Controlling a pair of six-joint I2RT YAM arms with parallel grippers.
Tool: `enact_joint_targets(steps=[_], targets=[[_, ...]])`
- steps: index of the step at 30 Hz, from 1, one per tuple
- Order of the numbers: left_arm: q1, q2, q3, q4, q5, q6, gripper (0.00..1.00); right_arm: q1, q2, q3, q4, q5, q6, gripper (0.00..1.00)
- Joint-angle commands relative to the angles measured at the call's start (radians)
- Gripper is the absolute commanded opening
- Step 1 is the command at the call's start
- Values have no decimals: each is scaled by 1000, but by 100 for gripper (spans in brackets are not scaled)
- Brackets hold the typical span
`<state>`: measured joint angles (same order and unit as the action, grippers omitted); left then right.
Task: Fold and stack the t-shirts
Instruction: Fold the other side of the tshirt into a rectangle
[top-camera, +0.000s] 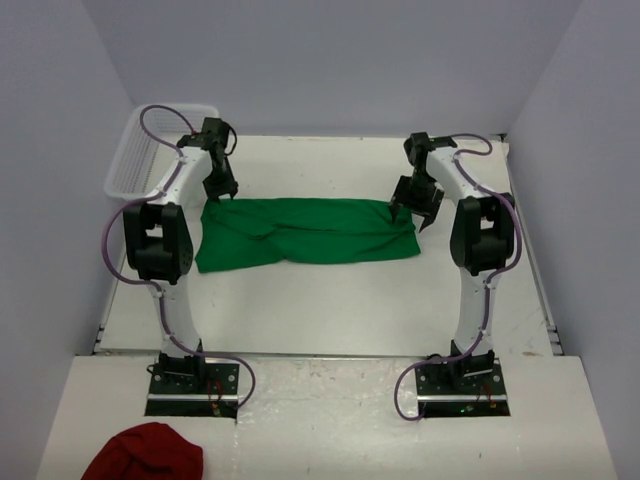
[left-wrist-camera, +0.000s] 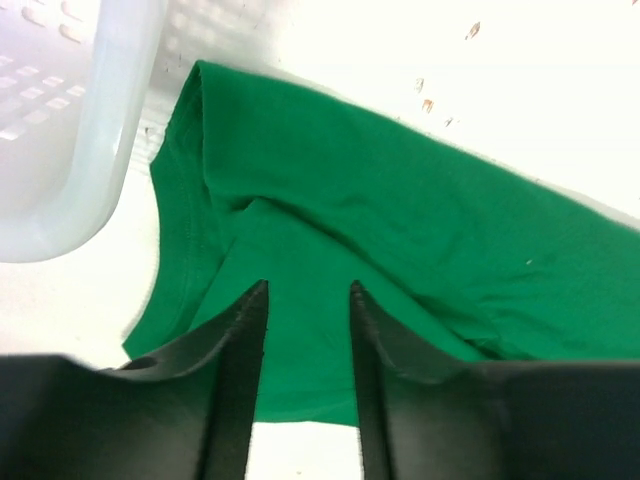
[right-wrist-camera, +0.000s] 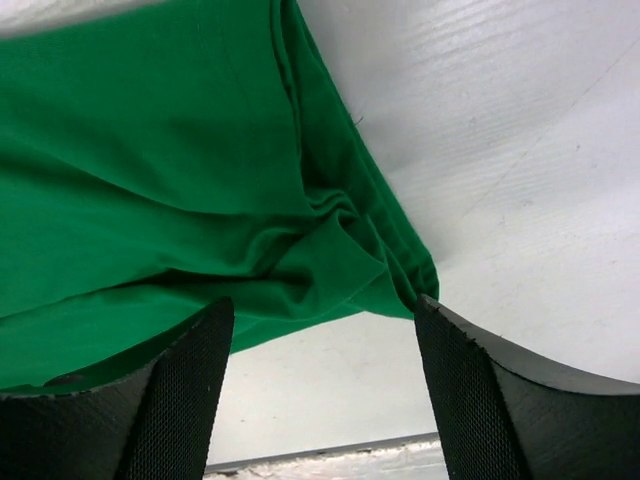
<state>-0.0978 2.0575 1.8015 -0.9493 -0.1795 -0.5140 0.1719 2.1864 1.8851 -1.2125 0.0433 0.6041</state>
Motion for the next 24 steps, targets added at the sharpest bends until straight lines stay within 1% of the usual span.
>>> enact_joint_targets(steps=[1,4,7,8,9,10,11,12,13,14,15,18,19,20,21,22,24], targets=[[12,-37,-7,70,-23,28,41,-2,-63,55,21,55,-53,74],[12,-75,-16,81,-80,37,46,-2,-105,58,36,63,-93,76],[7,-158,-53,105,-97,20,47,1,-184,-18,56,37,-107,78],[6,-216,-76,122,-60,11,47,1,-232,-93,65,6,-106,78],[-2,-246,-135,139,-40,9,45,8,-256,-134,97,-12,-112,76],[-8,-269,-166,158,-19,9,40,12,-281,-179,114,-25,-115,75],[-16,-287,-185,146,-3,0,32,18,-306,-252,134,-31,-116,67],[-34,-301,-212,112,33,-9,21,29,-345,-303,172,-39,-122,58],[-43,-304,-224,90,63,-12,17,32,-361,-316,183,-45,-128,56],[-63,-310,-235,69,131,-20,15,34,-370,-323,188,-66,-132,56],[-75,-319,-273,63,165,-23,15,35,-382,-327,189,-74,-129,56],[-111,-387,-387,104,308,-64,32,37,-398,-327,195,-105,-133,60],[-117,-402,-421,166,348,-89,36,37,-410,-331,199,-111,-133,60],[-120,-421,-477,194,415,-106,37,37,-416,-334,200,-115,-130,61],[-120,-425,-500,219,454,-119,38,37,-425,-339,202,-125,-129,61],[-123,-418,-520,260,524,-138,38,37,-442,-349,209,-134,-127,61],[-141,-415,-542,283,522,-146,40,37,-456,-359,212,-152,-127,61]])
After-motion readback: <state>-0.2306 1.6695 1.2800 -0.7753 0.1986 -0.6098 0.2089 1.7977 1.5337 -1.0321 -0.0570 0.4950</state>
